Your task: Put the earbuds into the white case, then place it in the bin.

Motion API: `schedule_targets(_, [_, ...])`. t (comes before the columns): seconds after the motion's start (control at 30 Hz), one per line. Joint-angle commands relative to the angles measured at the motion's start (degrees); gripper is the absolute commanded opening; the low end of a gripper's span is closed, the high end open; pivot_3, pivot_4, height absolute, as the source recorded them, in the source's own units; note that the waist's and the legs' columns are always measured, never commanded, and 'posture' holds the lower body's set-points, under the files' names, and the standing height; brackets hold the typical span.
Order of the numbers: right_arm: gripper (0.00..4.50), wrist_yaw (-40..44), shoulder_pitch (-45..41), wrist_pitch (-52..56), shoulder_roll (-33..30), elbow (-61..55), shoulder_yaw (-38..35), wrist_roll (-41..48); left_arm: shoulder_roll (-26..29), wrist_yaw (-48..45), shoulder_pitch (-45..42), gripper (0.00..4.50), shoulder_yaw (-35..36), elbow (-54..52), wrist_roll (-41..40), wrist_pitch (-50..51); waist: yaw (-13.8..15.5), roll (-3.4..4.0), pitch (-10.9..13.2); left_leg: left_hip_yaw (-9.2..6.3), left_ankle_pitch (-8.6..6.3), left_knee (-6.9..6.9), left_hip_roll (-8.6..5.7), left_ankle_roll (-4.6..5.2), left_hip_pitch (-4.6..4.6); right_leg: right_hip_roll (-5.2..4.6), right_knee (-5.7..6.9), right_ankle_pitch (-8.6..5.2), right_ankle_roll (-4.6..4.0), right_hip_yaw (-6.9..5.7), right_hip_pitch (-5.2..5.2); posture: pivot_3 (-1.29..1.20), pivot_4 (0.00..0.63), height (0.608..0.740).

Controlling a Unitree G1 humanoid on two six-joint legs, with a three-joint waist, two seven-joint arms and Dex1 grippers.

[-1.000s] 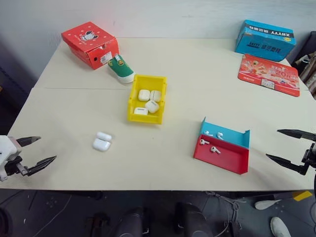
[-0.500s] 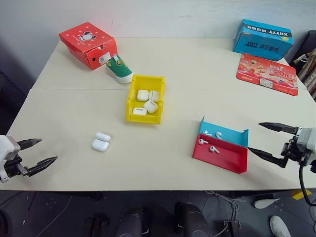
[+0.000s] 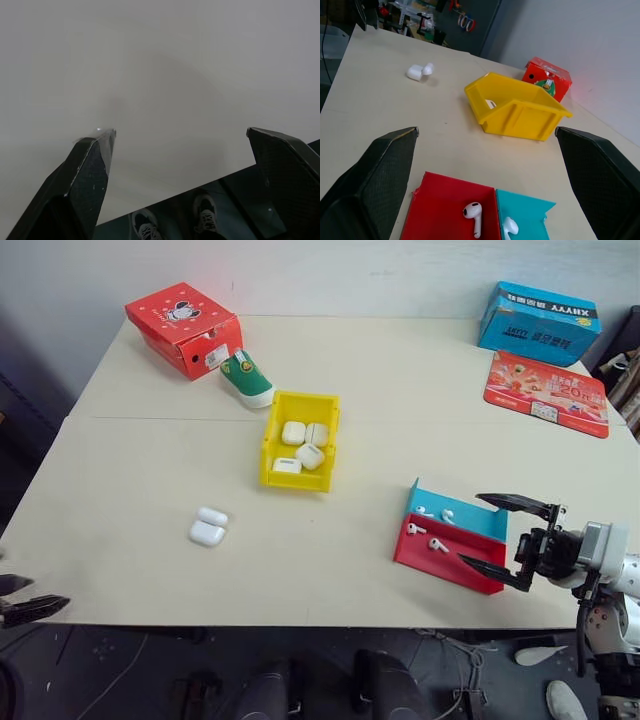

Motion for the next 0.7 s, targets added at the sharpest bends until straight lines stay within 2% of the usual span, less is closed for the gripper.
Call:
schedule_targets(0.03, [4.5,1.92,-1.19,-2.58,-1.01,3.93,-2.01,0.4,2.11,2.38,-3.56,4.42,0.85,-11.32,-4.73,13.59,0.02,0.0,0.01,0.0,0.01,0.0,0.0,-0.02,0.01,0.0,0.0,-0.01,-0.02,0.0,0.0,0.0,0.15,0.74])
schedule_targets(0.13, [4.5,3.51,-1.96,-3.67,-1.21,6.99,-1.92,0.54,4.16,6.89,-11.54,4.42,-3.26,-18.17,-8.42,25.83,0.01,0.0,0.01,-0.04,0.08,0.0,0.02,-0.13,0.04,0.03,0.05,-0.07,-0.12,0.0,-0.03,0.0,0.15,0.74])
schedule_targets(0.27, [4.5,5.42,-2.53,-5.66,-0.76,10.52,-1.69,0.63,2.75,12.41,-25.45,4.42,-10.66,-23.95,-13.14,38.62,-0.03,0.03,0.03,-0.04,0.15,0.01,0.03,-0.19,0.09,0.09,0.32,-0.09,-0.15,0.01,0.0,0.0,0.15,0.74])
schedule_targets(0.33, [4.5,6.11,-2.42,-6.88,-0.36,12.04,-1.63,0.74,0.27,15.81,-32.0,4.42,-14.75,-25.53,-13.65,43.06,-0.12,0.03,0.03,-0.04,0.18,0.01,0.03,-0.19,0.09,0.13,0.36,-0.09,-0.15,0.01,0.0,0.0,0.15,0.74])
schedule_targets(0.6, [4.5,5.88,1.21,-9.18,0.96,10.91,-1.57,1.79,-13.1,28.14,-45.1,4.42,-26.8,-23.49,-9.85,47.36,0.33,-0.02,0.04,-0.02,0.59,0.09,0.05,0.05,0.1,0.25,0.48,-0.1,-0.15,0.06,0.01,0.0,0.15,0.74])
schedule_targets(0.7, [4.5,5.05,2.68,-9.02,1.07,9.05,-1.53,2.0,-14.82,30.19,-46.76,4.42,-29.5,-22.69,-9.15,47.17,0.47,-0.04,0.04,-0.03,0.52,0.13,0.04,-0.14,0.09,0.22,0.51,-0.09,-0.15,0.11,0.02,0.0,0.15,0.74])
